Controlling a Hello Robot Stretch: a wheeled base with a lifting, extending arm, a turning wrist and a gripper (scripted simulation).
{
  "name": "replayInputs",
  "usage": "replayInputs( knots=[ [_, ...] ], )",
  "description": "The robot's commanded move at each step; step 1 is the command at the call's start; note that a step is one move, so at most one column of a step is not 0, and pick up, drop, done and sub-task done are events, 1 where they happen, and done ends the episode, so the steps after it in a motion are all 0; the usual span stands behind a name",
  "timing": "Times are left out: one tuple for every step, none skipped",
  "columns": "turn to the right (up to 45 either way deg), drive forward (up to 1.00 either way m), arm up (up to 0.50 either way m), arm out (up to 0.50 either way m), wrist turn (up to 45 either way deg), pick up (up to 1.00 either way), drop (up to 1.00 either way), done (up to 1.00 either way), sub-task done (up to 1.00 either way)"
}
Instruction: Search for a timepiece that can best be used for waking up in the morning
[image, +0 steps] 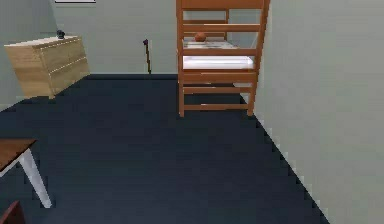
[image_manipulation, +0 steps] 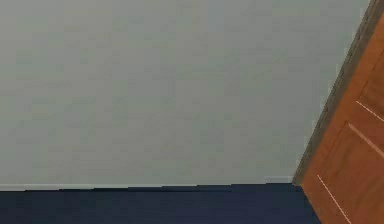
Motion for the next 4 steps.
replayInputs(
  knots=[
    [0.0,1.00,0.00,0.00,0.0,0.00,0.00,0.00,0.00],
    [-6.0,0.00,0.00,0.00,0.0,0.00,0.00,0.00,0.00],
    [0.0,0.05,0.00,0.00,0.0,0.00,0.00,0.00,0.00],
    [-27.0,0.00,0.00,0.00,0.0,0.00,0.00,0.00,0.00]
  ],
)
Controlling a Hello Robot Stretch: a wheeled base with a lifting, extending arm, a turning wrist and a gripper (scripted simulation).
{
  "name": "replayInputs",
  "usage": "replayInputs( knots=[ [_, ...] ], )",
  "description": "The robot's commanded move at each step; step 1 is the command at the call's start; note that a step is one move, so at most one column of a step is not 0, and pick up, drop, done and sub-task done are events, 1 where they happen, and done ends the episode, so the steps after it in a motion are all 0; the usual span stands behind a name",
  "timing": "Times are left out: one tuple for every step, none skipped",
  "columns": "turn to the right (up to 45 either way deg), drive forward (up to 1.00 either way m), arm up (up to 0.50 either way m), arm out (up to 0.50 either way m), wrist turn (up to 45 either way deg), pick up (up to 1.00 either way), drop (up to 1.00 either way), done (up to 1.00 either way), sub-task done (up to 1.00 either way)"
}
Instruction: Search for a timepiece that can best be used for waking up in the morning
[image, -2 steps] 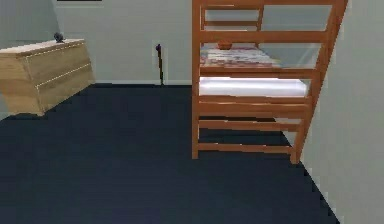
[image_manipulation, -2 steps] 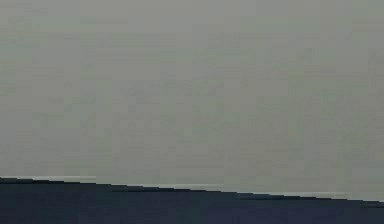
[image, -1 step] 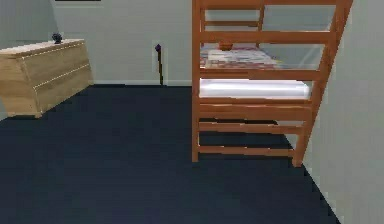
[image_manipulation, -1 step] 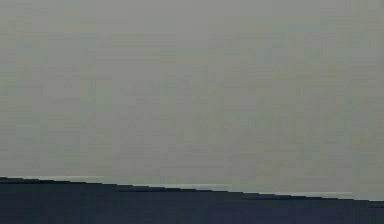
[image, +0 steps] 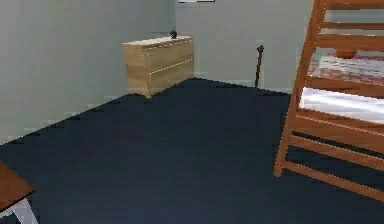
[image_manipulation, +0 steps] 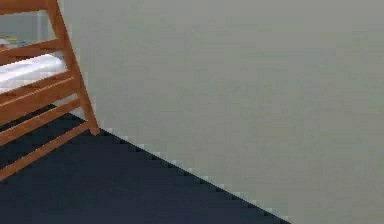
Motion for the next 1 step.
replayInputs(
  knots=[
    [0.0,1.00,0.00,0.00,0.0,0.00,0.00,0.00,0.00]
  ],
)
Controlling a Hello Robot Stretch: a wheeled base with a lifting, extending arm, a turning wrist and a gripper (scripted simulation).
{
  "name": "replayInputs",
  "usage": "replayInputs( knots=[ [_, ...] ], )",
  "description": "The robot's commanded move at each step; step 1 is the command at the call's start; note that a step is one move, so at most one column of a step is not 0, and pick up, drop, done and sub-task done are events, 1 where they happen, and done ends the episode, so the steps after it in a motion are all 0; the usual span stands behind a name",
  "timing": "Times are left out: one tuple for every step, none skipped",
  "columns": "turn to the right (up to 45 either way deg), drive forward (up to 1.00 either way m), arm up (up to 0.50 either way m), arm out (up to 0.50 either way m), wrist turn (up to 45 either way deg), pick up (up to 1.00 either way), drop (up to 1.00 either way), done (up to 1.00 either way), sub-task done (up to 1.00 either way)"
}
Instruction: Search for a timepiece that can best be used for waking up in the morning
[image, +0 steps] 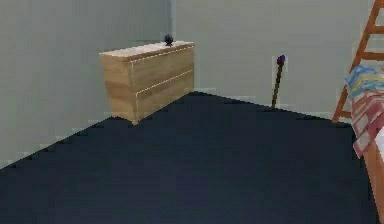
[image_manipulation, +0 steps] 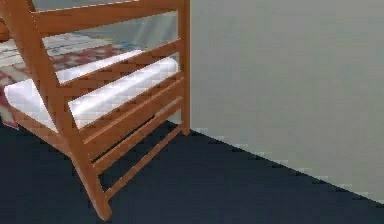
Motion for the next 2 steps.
replayInputs(
  knots=[
    [0.0,1.00,0.00,0.00,0.0,0.00,0.00,0.00,0.00],
    [0.0,1.00,0.00,0.00,0.0,0.00,0.00,0.00,0.00]
  ],
)
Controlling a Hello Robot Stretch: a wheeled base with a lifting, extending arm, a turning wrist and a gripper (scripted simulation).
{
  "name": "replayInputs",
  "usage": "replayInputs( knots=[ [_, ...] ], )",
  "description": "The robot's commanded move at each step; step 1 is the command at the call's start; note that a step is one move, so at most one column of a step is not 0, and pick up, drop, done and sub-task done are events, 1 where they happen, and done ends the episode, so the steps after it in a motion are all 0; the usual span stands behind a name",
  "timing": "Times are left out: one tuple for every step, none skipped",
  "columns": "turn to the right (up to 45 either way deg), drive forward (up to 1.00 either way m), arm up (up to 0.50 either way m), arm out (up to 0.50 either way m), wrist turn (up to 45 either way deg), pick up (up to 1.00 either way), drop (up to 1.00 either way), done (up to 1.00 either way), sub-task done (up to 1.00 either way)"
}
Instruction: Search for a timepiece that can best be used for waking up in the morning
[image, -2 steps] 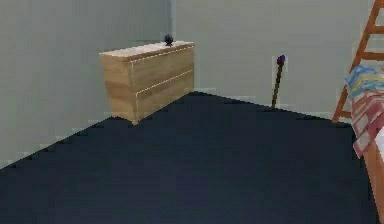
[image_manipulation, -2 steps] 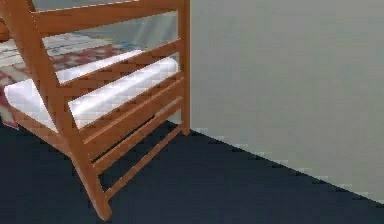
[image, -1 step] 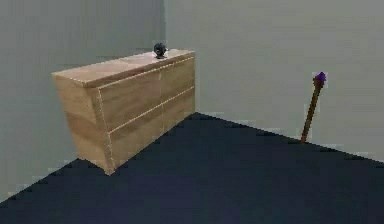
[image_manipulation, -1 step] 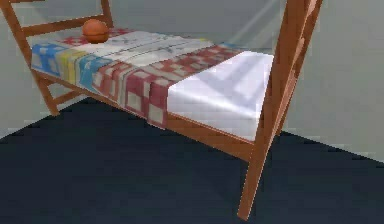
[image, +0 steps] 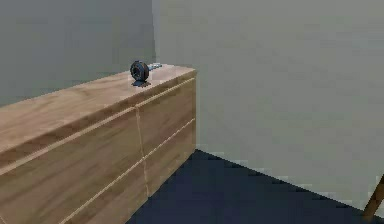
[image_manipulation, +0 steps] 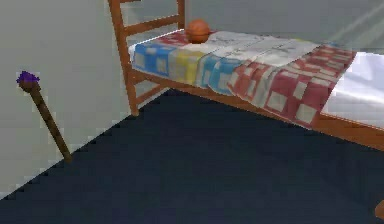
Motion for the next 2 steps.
replayInputs(
  knots=[
    [-6.0,0.00,0.00,0.00,0.0,0.00,0.00,0.00,0.00],
    [0.0,0.50,0.00,0.00,0.0,0.00,0.00,0.00,0.00]
  ],
)
